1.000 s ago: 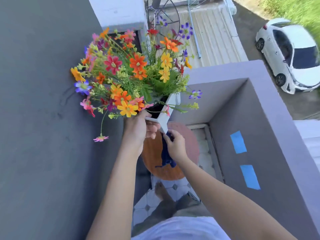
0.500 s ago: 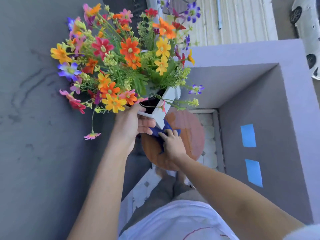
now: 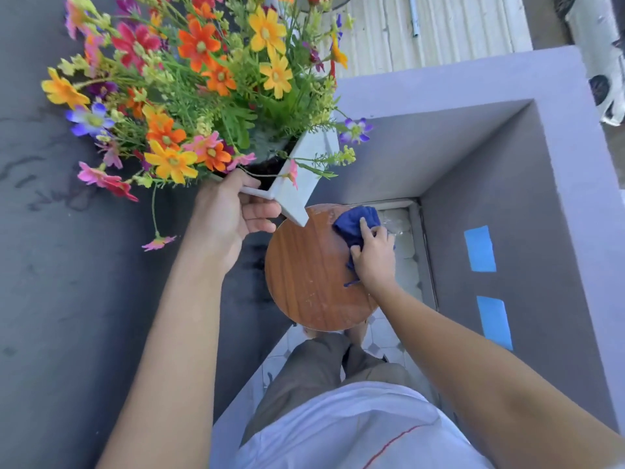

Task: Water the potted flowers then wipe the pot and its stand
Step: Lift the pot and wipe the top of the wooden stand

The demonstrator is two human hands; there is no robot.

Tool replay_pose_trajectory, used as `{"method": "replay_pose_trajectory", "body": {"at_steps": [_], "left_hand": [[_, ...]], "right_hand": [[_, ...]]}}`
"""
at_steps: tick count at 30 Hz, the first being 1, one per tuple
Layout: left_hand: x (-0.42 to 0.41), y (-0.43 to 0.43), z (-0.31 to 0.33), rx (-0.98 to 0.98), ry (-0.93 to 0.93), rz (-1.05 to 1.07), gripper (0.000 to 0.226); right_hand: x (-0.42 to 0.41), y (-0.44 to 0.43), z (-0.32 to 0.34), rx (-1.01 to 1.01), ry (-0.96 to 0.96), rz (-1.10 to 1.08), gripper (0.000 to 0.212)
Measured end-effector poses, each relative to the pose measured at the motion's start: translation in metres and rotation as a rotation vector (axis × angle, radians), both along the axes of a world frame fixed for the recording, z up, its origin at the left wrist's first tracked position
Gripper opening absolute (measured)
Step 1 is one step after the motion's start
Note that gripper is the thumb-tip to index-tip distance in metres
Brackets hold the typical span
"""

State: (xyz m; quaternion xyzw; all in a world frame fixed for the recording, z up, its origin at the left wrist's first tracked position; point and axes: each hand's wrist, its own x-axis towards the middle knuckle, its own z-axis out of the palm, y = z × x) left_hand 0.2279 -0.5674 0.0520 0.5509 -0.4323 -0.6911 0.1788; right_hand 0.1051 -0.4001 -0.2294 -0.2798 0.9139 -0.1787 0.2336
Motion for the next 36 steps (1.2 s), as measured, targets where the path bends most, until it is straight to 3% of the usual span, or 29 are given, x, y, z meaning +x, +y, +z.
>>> {"method": "replay_pose_trajectory", "body": {"at_steps": [10, 16, 21, 25, 29, 33, 36], "left_hand": [[0.006, -0.006, -0.017, -0.013, -0.012, 0.017, 0.018], [0.007, -0.002, -0.030, -0.010, -0.009, 0.013, 0.023], [0.006, 0.005, -0.037, 0.008, -0.019, 0.009, 0.020], [0.007, 0.009, -0.037, 0.009, -0.027, -0.010, 0.021], [0.006, 0.012, -0.033, -0.001, -0.018, -0.021, 0.025], [0.004, 0.013, -0.032, -0.023, 0.000, -0.019, 0.025], [0.003, 0.014, -0.034, -0.019, -0.001, -0.016, 0.022]], "right_hand": [[0.073, -0.089, -0.005, -0.141, 0.021, 0.270, 0.043], [0.140, -0.045, -0.007, -0.202, 0.004, 0.488, 0.045], [0.158, 0.022, -0.019, -0.252, 0.009, 0.525, 0.049], [0.139, 0.073, -0.023, -0.229, -0.005, 0.471, 0.046], [0.094, 0.106, -0.022, -0.207, 0.028, 0.246, 0.042], [0.049, 0.104, -0.018, -0.169, 0.023, -0.009, 0.040], [0.033, 0.080, -0.016, -0.161, 0.034, -0.074, 0.041]]}}
